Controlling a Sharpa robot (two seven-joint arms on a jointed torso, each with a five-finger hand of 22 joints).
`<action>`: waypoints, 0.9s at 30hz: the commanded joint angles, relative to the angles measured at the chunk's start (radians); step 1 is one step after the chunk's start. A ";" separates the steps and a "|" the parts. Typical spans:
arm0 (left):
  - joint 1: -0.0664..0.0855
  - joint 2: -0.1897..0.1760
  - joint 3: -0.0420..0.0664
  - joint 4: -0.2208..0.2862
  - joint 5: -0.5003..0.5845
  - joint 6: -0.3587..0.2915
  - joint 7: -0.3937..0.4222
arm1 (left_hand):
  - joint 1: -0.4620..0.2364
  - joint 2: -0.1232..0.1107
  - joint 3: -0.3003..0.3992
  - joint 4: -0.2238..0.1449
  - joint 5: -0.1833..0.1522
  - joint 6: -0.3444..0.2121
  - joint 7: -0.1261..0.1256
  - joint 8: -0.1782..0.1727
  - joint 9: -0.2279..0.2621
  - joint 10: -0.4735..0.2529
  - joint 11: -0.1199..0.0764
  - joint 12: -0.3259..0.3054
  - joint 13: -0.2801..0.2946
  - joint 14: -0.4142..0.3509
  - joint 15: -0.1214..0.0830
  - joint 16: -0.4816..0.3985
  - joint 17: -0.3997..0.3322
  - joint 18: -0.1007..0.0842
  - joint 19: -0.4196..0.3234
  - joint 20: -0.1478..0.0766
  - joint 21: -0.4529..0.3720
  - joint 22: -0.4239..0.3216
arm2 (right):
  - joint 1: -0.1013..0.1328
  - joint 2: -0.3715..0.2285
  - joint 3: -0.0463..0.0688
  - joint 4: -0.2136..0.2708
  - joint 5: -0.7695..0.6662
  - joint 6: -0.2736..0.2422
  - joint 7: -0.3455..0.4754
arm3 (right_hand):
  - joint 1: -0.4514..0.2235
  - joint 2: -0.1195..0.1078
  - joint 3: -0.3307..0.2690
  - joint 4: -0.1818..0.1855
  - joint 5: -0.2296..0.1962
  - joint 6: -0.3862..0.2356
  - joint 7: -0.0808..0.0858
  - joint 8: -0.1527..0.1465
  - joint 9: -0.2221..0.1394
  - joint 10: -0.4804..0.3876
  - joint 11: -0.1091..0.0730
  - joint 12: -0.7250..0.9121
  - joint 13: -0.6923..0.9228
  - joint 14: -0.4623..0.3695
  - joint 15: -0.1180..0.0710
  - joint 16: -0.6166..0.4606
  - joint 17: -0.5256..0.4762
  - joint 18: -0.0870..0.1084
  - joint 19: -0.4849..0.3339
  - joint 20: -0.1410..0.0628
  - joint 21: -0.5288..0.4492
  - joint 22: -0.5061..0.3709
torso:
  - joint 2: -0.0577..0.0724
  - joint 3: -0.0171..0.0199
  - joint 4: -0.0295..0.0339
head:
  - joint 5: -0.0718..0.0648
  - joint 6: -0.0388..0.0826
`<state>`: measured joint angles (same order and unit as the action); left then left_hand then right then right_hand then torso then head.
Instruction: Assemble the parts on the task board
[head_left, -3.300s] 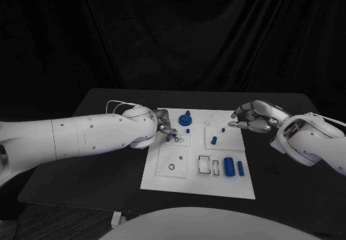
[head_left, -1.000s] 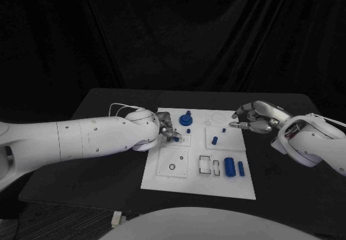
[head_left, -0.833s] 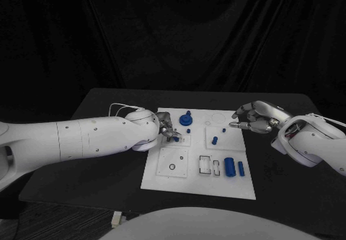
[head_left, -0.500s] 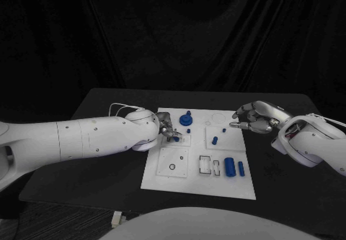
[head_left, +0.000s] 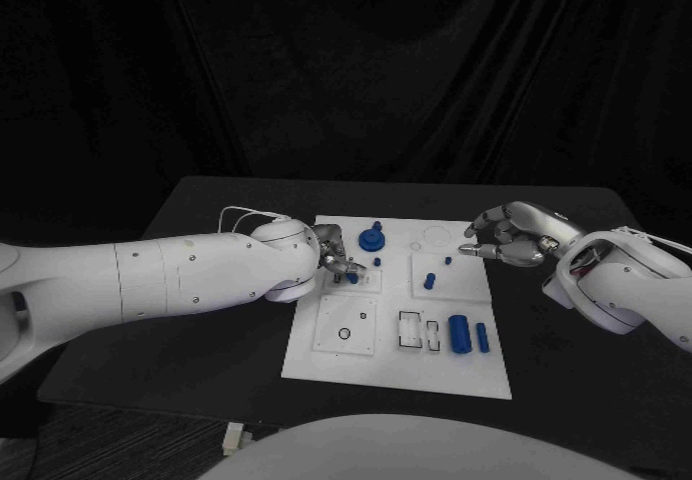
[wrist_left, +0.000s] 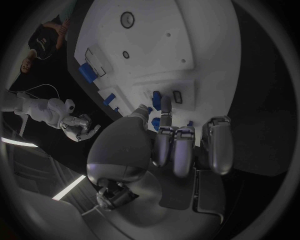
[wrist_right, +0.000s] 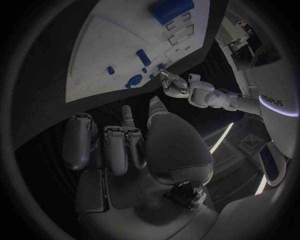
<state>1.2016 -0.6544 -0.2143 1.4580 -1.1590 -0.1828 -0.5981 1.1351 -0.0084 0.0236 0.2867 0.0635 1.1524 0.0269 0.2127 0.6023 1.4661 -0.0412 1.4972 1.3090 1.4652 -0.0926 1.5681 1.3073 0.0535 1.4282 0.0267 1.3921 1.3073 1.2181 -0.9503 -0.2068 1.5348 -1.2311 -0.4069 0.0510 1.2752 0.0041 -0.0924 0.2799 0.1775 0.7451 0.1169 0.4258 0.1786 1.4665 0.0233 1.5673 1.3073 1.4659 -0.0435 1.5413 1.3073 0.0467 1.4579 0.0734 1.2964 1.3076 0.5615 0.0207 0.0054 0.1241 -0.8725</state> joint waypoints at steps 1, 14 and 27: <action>-0.002 0.004 0.001 -0.002 0.005 0.003 0.023 | -0.007 0.005 -0.011 0.001 -0.004 0.009 -0.002 0.014 0.014 0.063 -0.004 -0.005 0.184 0.102 0.002 -0.004 0.256 0.004 -0.001 -0.002 -0.007 0.098 | -0.002 -0.002 0.001 0.001 -0.001 -0.010 -0.008 | 0.008 0.002 -0.004 0.001 0.004 0.005 0.000 0.003 -0.001 0.104 0.010 0.004 0.264 0.093 0.009 -0.004 0.226 0.019 -0.009 0.000 -0.005 0.176 | 0.000 0.0000 -0.0002 | 0.000 0.000; -0.002 0.011 0.001 -0.011 0.005 0.007 0.031 | 0.004 0.026 -0.053 0.001 -0.003 -0.028 -0.012 0.108 0.127 0.062 -0.012 -0.007 0.184 0.102 -0.005 -0.005 0.255 0.004 -0.001 -0.009 -0.012 0.104 | -0.002 -0.004 0.001 0.002 -0.001 -0.012 -0.009 | 0.009 0.002 -0.005 0.001 0.004 0.006 0.000 0.003 -0.002 0.104 0.010 0.004 0.264 0.093 0.009 -0.004 0.226 0.018 -0.009 0.000 -0.005 0.176 | 0.000 0.0001 0.0001 | -0.003 0.000; -0.003 0.021 0.001 -0.019 0.005 0.017 0.033 | 0.004 0.042 -0.075 0.002 0.000 -0.045 -0.019 0.165 0.197 0.063 -0.017 -0.007 0.186 0.102 -0.009 -0.005 0.255 0.004 0.000 -0.013 -0.015 0.108 | -0.002 -0.004 0.001 0.000 -0.001 -0.010 -0.010 | 0.010 0.003 -0.006 0.002 0.004 0.006 0.001 0.003 -0.002 0.104 0.011 0.004 0.264 0.092 0.009 -0.004 0.225 0.019 -0.010 0.000 -0.008 0.175 | 0.000 0.0000 -0.0002 | -0.003 0.000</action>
<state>1.2003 -0.6362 -0.2143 1.4385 -1.1582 -0.1787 -0.5804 1.1404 0.0232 -0.0452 0.2868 0.0636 1.1147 0.0071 0.3741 0.7973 1.4631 -0.0515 1.4935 1.3091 1.4651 -0.0926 1.5681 1.3080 0.0535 1.4282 0.0193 1.3804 1.3073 1.2179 -0.9531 -0.2068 1.5347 -1.2310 -0.4072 0.0506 1.2752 0.0041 -0.0924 0.2799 0.1774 0.7450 0.1168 0.4258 0.1779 1.4629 0.0269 1.5673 1.3080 1.4660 -0.0435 1.5414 1.3073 0.0467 1.4579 0.0734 1.2924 1.3073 0.5614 0.0207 0.0053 0.1212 -0.8725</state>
